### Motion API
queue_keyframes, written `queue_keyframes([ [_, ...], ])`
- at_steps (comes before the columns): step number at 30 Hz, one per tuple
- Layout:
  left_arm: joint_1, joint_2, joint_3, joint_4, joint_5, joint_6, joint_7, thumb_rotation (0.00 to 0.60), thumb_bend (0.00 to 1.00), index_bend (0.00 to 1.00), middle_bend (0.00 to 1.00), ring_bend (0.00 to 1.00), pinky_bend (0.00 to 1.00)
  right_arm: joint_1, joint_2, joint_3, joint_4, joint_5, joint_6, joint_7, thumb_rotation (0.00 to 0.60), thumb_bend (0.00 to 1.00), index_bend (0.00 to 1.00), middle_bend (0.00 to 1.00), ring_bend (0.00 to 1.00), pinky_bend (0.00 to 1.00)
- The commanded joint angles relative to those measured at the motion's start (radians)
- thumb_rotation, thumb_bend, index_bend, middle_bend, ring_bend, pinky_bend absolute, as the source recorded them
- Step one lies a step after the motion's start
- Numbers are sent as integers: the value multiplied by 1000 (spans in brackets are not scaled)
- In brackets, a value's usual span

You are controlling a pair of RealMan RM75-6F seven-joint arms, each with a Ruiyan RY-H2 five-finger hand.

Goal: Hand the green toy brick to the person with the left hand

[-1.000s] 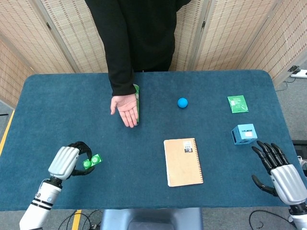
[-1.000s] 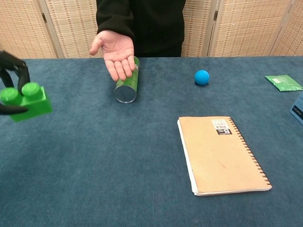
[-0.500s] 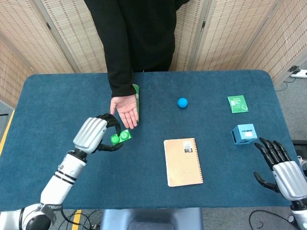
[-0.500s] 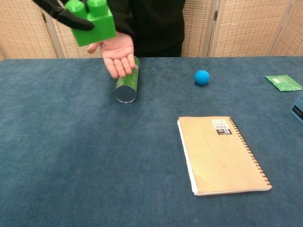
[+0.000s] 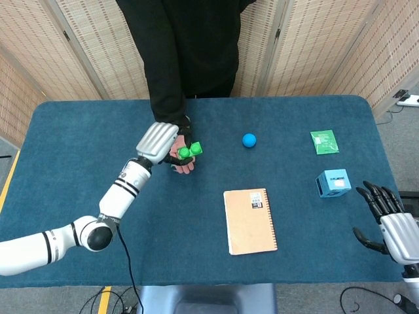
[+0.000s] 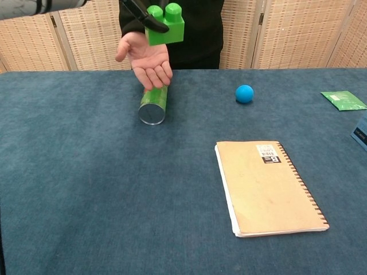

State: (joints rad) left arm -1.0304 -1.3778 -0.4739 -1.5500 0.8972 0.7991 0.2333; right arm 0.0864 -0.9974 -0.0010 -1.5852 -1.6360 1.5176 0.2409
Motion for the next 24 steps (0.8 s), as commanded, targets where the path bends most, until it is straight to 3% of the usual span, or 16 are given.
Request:
queue_keyframes([
  [1, -46, -81, 23, 146, 105, -65, -127, 600, 345, 656, 550, 340, 432, 0, 2, 2, 2, 5, -2, 6, 600, 263, 0, 0, 0, 0],
  [9, -39, -166, 86, 382, 264, -99, -371, 600, 346, 659, 550, 340, 429, -5, 3, 4, 2, 5, 6, 9, 600, 263, 0, 0, 0, 0],
  [11, -38, -172, 103, 416, 286, -109, -401, 600, 344, 621, 531, 327, 404, -5, 1, 4, 2, 6, 4, 7, 600, 263, 0, 0, 0, 0],
  [16, -44, -177, 122, 462, 306, -113, -423, 600, 225, 324, 278, 126, 238, -1, 0, -1, 0, -1, -5, -1, 600, 263, 0, 0, 0, 0],
  [20, -39, -142, 118, 410, 300, -92, -395, 600, 149, 113, 47, 6, 184, 2, -3, -1, 1, 2, -15, -5, 600, 264, 0, 0, 0, 0],
  [24, -17, -81, 101, 275, 267, -36, -330, 600, 127, 12, 0, 0, 173, 6, -3, -4, -2, -4, -23, -9, 600, 263, 0, 0, 0, 0],
])
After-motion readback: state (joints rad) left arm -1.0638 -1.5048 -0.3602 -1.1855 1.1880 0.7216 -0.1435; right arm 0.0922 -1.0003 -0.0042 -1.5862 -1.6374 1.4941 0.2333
